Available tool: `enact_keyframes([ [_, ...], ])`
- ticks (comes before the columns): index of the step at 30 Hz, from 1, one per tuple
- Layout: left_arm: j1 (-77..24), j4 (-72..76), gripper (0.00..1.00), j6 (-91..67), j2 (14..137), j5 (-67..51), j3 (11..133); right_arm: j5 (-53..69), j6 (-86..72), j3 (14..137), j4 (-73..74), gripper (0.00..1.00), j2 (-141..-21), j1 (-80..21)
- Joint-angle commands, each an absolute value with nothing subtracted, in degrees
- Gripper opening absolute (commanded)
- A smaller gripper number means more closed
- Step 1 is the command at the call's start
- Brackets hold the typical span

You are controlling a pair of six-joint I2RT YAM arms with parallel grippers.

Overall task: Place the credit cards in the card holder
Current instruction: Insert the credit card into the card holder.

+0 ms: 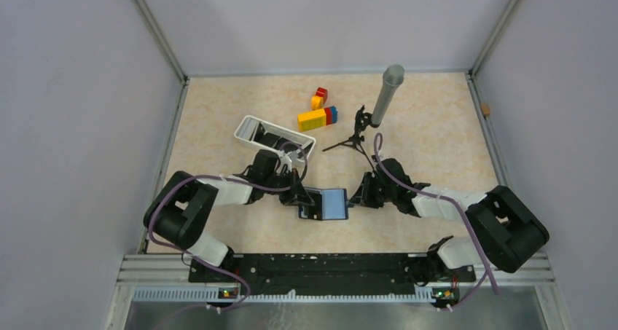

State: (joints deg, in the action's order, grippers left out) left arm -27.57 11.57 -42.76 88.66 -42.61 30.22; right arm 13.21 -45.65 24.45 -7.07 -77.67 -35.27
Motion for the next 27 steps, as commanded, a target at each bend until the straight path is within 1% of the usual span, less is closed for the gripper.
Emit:
enact_keyframes([
  [1,-26.86,14.74,0.00,-43.55,88.94,-42.78,29.46,9.76,-45.02,25.24,-3.61,0.16,-78.30,-35.78],
  [5,-26.89,17.95,0.00,-45.09,90.35,-43.96,28.75,9.71,-45.05,25.35,-3.45,0.16,-78.46,-35.79],
  [14,-26.89,20.00,0.00,-46.13,92.44,-45.12,29.08,9.19,-44.89,25.58,-2.40,0.16,-78.09,-35.83],
  [27,-26.80,25.13,0.00,-48.79,94.84,-44.40,28.36,8.57,-44.56,25.89,-1.49,0.16,-77.54,-35.82],
])
